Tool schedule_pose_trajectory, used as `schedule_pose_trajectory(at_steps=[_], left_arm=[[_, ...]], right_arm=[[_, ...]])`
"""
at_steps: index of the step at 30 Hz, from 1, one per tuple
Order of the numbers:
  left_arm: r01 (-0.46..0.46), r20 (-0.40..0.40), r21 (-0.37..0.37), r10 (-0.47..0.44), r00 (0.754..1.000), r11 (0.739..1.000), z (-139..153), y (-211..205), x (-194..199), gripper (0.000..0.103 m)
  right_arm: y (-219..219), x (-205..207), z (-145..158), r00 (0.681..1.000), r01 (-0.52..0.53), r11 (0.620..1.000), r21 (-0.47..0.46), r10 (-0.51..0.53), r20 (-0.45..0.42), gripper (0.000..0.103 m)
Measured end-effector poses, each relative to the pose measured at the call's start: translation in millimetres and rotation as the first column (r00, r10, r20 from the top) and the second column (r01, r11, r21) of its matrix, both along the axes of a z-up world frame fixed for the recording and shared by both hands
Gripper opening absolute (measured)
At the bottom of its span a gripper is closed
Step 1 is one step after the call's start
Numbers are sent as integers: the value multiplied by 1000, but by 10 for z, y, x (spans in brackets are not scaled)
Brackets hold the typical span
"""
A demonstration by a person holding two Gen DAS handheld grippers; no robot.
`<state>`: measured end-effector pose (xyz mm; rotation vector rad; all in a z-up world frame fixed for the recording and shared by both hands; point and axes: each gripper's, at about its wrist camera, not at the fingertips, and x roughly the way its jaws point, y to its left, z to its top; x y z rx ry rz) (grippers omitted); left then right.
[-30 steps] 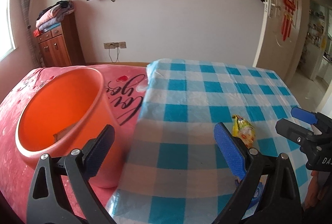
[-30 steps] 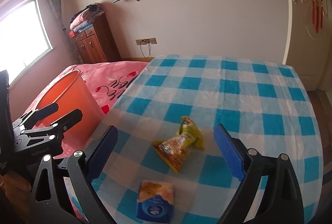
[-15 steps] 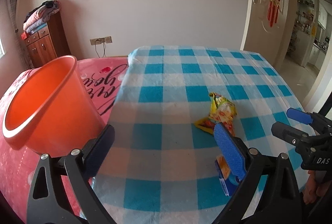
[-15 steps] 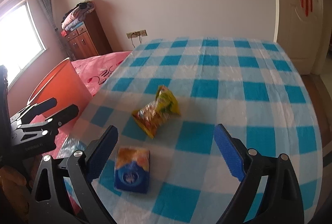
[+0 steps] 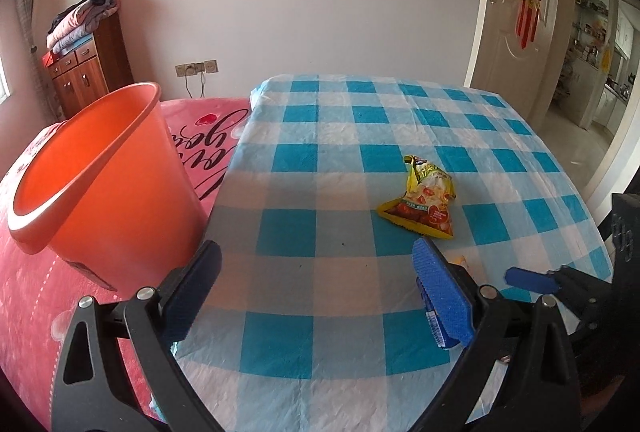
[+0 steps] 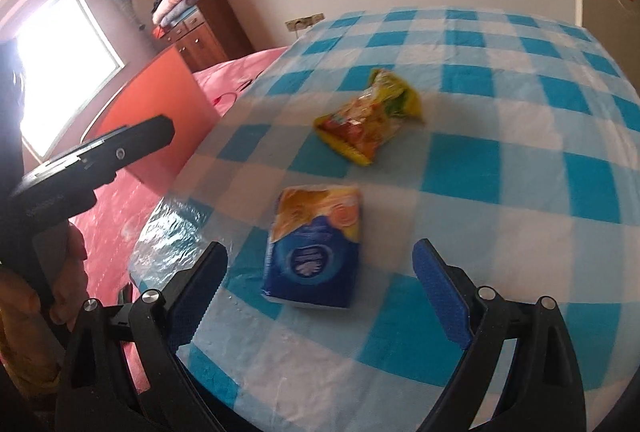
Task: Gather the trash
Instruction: 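Move both tools back over the yellow snack bag and Vinda tissue pack, then grasp the blue Vinda tissue pack with the right tool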
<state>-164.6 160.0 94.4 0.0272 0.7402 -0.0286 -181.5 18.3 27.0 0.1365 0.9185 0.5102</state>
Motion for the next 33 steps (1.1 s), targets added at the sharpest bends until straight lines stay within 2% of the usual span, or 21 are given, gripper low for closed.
schedule_pose_trajectory(at_steps=[7, 9, 13, 15, 17, 19, 26, 33], left_arm=[[12, -7, 0, -12, 1000, 1000, -13, -40, 0, 97], [16, -8, 2, -16, 1000, 1000, -15, -56, 4, 97], [24, -15, -2, -24, 1000, 1000, -31, -79, 35, 97], [28, -19, -4, -28, 999, 1000, -40, -90, 60, 97], [34, -21, -9, -34, 999, 999, -42, -100, 87, 97], [41, -24, -15, -41, 999, 999, -51, -119, 125, 97], [95, -26, -8, -95, 995, 995, -105, -309, 282, 97], [157, -57, 1, -157, 986, 988, -239, -577, 562, 97]], right_arm=[[143, 10, -93, 1000, -15, 999, -48, 16, 20, 92], [165, 15, -123, 999, -18, 998, -67, 20, 25, 82], [188, 12, -136, 999, -22, 995, -96, 26, 44, 74], [203, -4, -143, 997, -18, 991, -130, 27, 66, 62], [211, -21, -148, 996, -13, 987, -161, 27, 84, 54], [184, -19, -152, 996, -14, 986, -166, 29, 89, 50], [-32, 27, -138, 996, 26, 990, -135, -14, 88, 44], [-459, 169, -70, 986, 140, 984, -109, -128, 103, 43]])
